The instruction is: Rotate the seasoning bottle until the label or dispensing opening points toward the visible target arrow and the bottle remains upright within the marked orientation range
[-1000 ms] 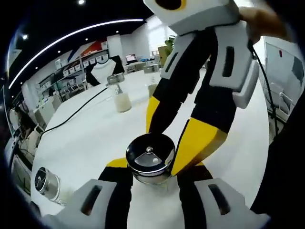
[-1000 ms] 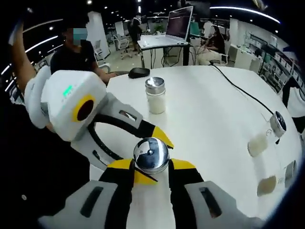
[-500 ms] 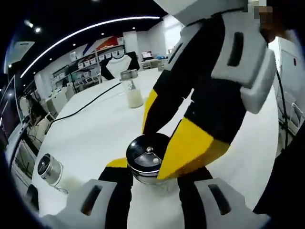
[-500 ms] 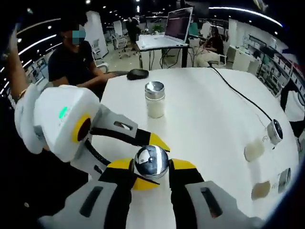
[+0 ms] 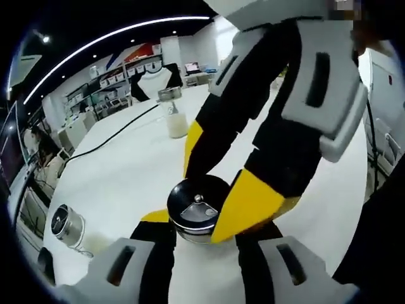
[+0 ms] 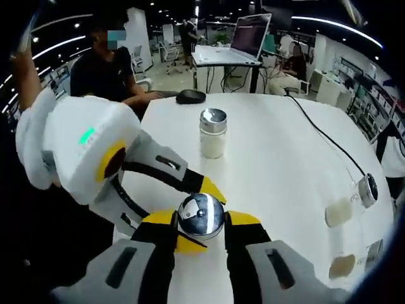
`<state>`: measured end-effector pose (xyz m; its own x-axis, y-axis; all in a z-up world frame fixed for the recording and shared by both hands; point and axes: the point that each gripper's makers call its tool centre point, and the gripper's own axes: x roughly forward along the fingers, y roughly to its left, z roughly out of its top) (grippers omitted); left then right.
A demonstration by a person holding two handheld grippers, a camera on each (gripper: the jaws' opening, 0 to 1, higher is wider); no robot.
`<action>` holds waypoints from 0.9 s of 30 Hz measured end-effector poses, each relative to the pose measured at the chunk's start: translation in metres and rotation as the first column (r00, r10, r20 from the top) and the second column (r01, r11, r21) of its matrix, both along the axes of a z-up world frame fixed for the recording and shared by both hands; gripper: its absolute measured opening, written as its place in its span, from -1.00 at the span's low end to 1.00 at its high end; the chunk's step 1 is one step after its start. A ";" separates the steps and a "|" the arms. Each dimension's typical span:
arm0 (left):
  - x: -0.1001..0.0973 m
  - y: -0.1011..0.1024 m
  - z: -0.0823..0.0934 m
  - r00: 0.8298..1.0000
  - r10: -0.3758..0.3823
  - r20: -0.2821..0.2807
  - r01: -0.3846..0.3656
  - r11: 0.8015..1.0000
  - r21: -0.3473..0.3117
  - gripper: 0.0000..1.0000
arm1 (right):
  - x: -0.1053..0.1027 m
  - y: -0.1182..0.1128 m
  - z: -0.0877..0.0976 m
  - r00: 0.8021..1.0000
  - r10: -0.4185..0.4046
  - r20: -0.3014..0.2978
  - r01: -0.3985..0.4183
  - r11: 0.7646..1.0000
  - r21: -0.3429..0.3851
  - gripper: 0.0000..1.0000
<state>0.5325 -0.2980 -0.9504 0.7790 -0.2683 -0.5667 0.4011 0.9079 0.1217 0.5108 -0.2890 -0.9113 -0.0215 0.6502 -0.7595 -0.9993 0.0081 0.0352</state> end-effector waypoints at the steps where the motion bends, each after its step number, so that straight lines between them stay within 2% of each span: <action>1: -0.002 0.000 0.000 1.000 -0.009 -0.016 0.009 1.000 -0.020 -0.22 | -0.004 0.002 0.000 0.997 0.075 0.023 -0.076 0.997 0.004 -0.47; 2: -0.004 -0.001 -0.002 0.999 -0.027 -0.032 0.027 1.000 -0.009 -0.22 | -0.007 0.003 0.001 0.991 0.123 0.047 -0.123 0.992 0.005 -0.47; 5: -0.004 -0.001 0.000 0.998 -0.055 -0.015 0.055 0.998 0.008 -0.22 | -0.007 0.002 0.001 0.991 0.128 0.036 -0.128 0.992 0.002 -0.47; 14: -0.002 0.001 -0.002 0.998 -0.067 0.007 0.067 0.998 -0.010 -0.22 | -0.006 0.001 -0.001 0.985 0.172 0.008 -0.172 0.985 0.013 -0.46; 17: -0.002 0.002 -0.003 0.999 -0.041 0.016 0.041 0.999 0.006 -0.22 | -0.006 0.000 -0.001 0.991 0.134 -0.016 -0.134 0.991 0.017 -0.46; 20: 0.000 0.005 -0.002 1.000 0.002 0.024 -0.002 1.000 0.007 -0.22 | -0.005 0.000 0.009 0.997 0.040 -0.062 -0.036 0.997 0.070 -0.44; 23: 0.003 0.010 -0.001 0.997 0.076 0.034 -0.075 0.997 -0.015 -0.23 | -0.004 -0.001 0.027 0.997 -0.029 -0.078 0.041 0.986 0.161 -0.33; 25: 0.003 0.017 -0.001 0.990 0.134 0.033 -0.133 0.991 -0.028 -0.23 | -0.004 -0.007 0.030 0.995 -0.053 -0.083 0.066 0.984 0.167 -0.34; 27: 0.004 0.020 0.000 0.990 0.134 0.038 -0.133 0.991 -0.032 -0.23 | -0.005 -0.013 0.034 0.994 -0.067 -0.082 0.080 0.982 0.173 -0.36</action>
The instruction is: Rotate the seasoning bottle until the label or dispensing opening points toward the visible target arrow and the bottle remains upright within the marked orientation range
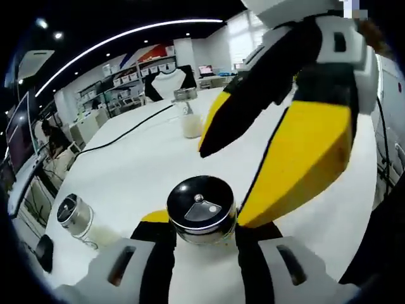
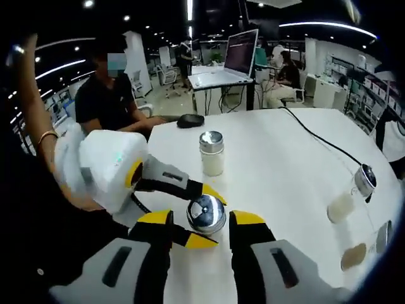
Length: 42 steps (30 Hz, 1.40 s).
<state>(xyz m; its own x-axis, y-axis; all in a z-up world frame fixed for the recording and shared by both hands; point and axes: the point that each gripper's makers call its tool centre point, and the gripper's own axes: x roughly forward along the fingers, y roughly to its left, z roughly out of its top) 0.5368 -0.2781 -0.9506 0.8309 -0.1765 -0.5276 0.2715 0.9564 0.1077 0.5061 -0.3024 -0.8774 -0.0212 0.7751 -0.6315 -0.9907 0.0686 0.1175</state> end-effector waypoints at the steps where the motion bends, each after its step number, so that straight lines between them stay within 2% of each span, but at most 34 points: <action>1: 0.001 0.003 -0.001 1.000 0.014 0.008 -0.013 1.000 -0.006 -0.23 | 0.001 -0.004 0.003 1.000 -0.022 0.001 0.022 1.000 0.011 -0.36; 7: 0.013 0.015 0.000 0.998 0.058 0.029 -0.058 0.998 -0.002 -0.23 | 0.002 -0.021 0.010 0.995 -0.095 -0.015 0.096 0.995 0.039 -0.29; 11: 0.022 0.023 0.002 0.995 0.093 0.035 -0.093 0.996 0.002 -0.23 | 0.001 -0.039 0.011 0.984 -0.173 -0.034 0.174 0.984 0.043 -0.29; 15: 0.027 0.030 0.004 0.993 0.112 0.039 -0.113 0.993 0.017 -0.23 | -0.002 -0.049 0.010 0.981 -0.191 -0.037 0.193 0.980 0.039 -0.29; 18: 0.030 0.041 0.006 0.987 0.153 0.044 -0.153 0.988 0.017 -0.23 | 0.000 -0.060 0.013 0.965 -0.252 -0.066 0.256 0.965 0.063 -0.28; 21: 0.033 0.050 0.006 0.982 0.182 0.046 -0.183 0.983 0.010 -0.23 | 0.001 -0.067 0.014 0.959 -0.275 -0.071 0.279 0.958 0.066 -0.28; 24: 0.036 0.054 0.007 0.980 0.191 0.050 -0.192 0.981 0.010 -0.23 | 0.000 -0.072 0.014 0.955 -0.284 -0.085 0.290 0.955 0.064 -0.28; 27: 0.036 0.058 0.006 0.978 0.203 0.035 -0.204 0.979 0.005 -0.23 | 0.000 -0.075 0.018 0.939 -0.318 -0.131 0.331 0.939 0.096 -0.27; 34: 0.035 0.057 0.006 0.982 0.187 0.033 -0.188 0.982 0.007 -0.23 | 0.003 -0.082 0.019 0.927 -0.352 -0.127 0.365 0.926 0.100 -0.26; 42: 0.033 0.055 0.005 0.981 0.191 0.024 -0.191 0.982 0.010 -0.23 | 0.008 -0.078 0.020 0.930 -0.354 -0.102 0.363 0.927 0.096 -0.26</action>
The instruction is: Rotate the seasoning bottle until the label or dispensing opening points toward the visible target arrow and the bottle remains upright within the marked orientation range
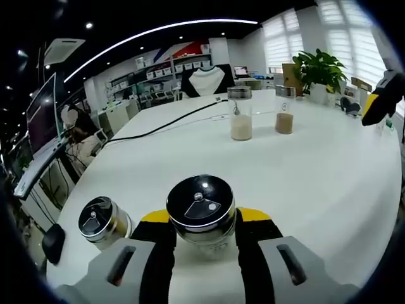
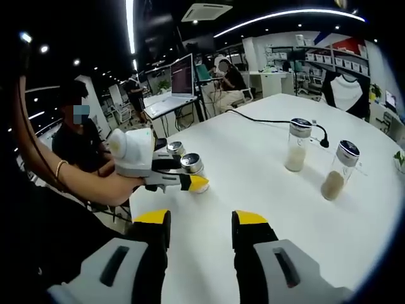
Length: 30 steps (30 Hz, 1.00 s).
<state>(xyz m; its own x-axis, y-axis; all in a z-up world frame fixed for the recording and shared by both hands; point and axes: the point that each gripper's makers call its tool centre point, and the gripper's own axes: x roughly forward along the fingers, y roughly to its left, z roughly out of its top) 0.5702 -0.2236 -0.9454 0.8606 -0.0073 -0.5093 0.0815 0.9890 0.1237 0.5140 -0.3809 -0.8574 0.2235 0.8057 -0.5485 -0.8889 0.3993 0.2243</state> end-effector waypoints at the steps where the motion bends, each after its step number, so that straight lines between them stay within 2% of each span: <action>1: 0.000 0.000 0.000 1.000 0.000 0.000 0.000 1.000 0.000 -0.23 | 0.000 0.000 0.000 1.000 -0.001 0.002 0.001 1.000 0.001 -0.26; 9: 0.000 -0.004 -0.001 1.000 -0.027 -0.001 0.027 1.000 -0.006 -0.22 | 0.004 -0.003 0.000 0.999 -0.030 0.019 0.030 0.999 -0.012 -0.22; 11: 0.000 -0.008 -0.001 0.998 -0.064 -0.013 0.064 0.998 -0.014 -0.22 | 0.004 -0.003 -0.001 0.999 -0.039 0.019 0.040 0.999 -0.011 -0.22; 14: -0.002 -0.008 -0.002 0.997 -0.061 -0.053 0.060 0.998 -0.015 -0.22 | 0.003 -0.003 -0.003 0.999 -0.045 0.013 0.045 0.999 -0.015 -0.21; 23: -0.008 -0.009 -0.001 0.998 -0.037 -0.059 0.035 0.999 -0.030 -0.17 | 0.001 -0.004 -0.002 0.998 -0.061 0.015 0.061 0.998 -0.011 -0.20; 30: -0.011 -0.010 0.006 0.997 -0.061 -0.047 0.061 0.998 -0.010 -0.14 | -0.001 -0.007 -0.003 0.997 -0.075 0.007 0.075 0.997 -0.010 -0.20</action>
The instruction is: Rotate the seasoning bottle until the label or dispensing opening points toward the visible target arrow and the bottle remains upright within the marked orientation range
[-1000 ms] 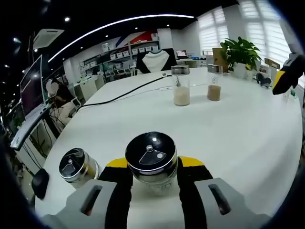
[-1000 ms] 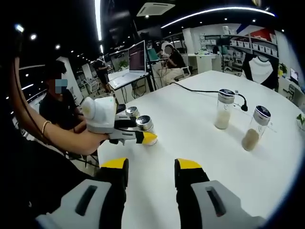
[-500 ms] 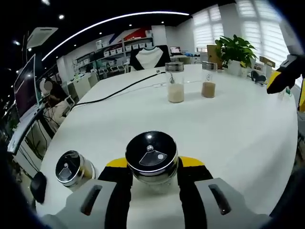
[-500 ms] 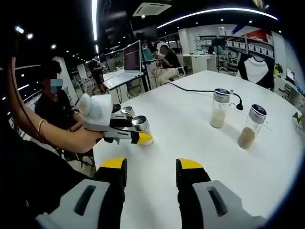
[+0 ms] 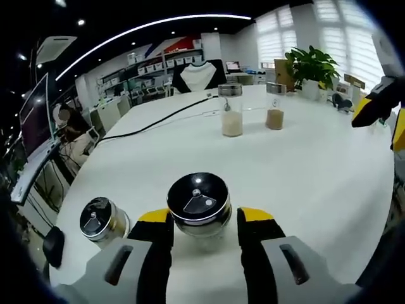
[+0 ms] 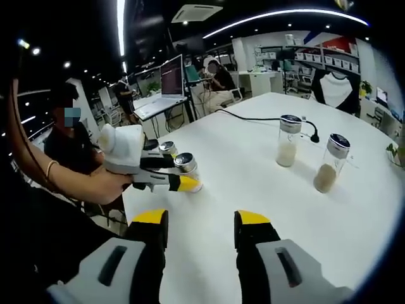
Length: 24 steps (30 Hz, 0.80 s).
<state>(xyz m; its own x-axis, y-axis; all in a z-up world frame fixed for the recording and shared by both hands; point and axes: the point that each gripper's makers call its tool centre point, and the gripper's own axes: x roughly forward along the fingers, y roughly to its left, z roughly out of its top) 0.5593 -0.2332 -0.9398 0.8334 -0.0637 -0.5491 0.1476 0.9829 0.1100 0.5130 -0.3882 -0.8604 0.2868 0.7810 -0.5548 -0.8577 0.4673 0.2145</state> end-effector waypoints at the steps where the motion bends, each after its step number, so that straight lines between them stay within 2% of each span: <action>1: -0.001 0.001 0.002 1.000 0.002 0.003 -0.002 1.000 0.000 -0.13 | 0.000 0.000 0.000 1.000 0.000 0.000 0.000 1.000 0.000 -0.19; 3: -0.002 0.002 0.006 1.000 0.003 0.009 -0.003 1.000 0.006 -0.12 | 0.001 0.000 0.000 1.000 -0.004 0.002 0.004 1.000 0.000 -0.18; 5: -0.005 0.006 0.010 1.000 -0.008 0.004 0.008 0.998 0.060 -0.13 | 0.001 -0.001 0.001 1.000 -0.009 0.005 0.009 1.000 0.001 -0.18; 6: -0.005 0.006 0.015 1.000 -0.014 0.022 0.012 0.997 0.079 -0.12 | 0.002 -0.001 0.001 1.000 -0.013 0.005 0.013 1.000 0.002 -0.17; 11: -0.008 -0.001 0.028 0.996 -0.080 0.048 0.075 0.991 0.111 -0.08 | 0.004 -0.003 0.001 1.000 -0.020 0.011 0.020 1.000 0.007 -0.17; 13: -0.009 -0.006 0.033 0.995 -0.084 0.054 0.081 0.995 0.062 0.02 | 0.004 -0.003 0.001 1.000 -0.029 0.009 0.029 1.000 0.010 -0.16; 16: -0.009 -0.009 0.043 0.994 -0.090 0.067 0.087 0.995 0.041 0.15 | 0.003 -0.001 0.002 1.000 -0.025 0.005 0.025 0.999 0.029 -0.12; 18: -0.008 -0.011 0.051 0.991 -0.096 0.091 0.095 0.995 0.018 0.16 | 0.003 0.001 0.003 1.000 -0.027 0.005 0.027 0.999 0.030 -0.09; 21: -0.011 -0.010 0.062 0.988 -0.122 0.091 0.119 0.992 0.040 0.04 | 0.007 0.001 0.005 0.999 -0.041 0.017 0.041 0.999 0.032 -0.01; 24: -0.010 -0.010 0.073 0.987 -0.121 0.108 0.122 0.992 -0.008 0.15 | 0.011 -0.002 0.005 0.998 -0.064 0.017 0.063 0.997 0.034 0.05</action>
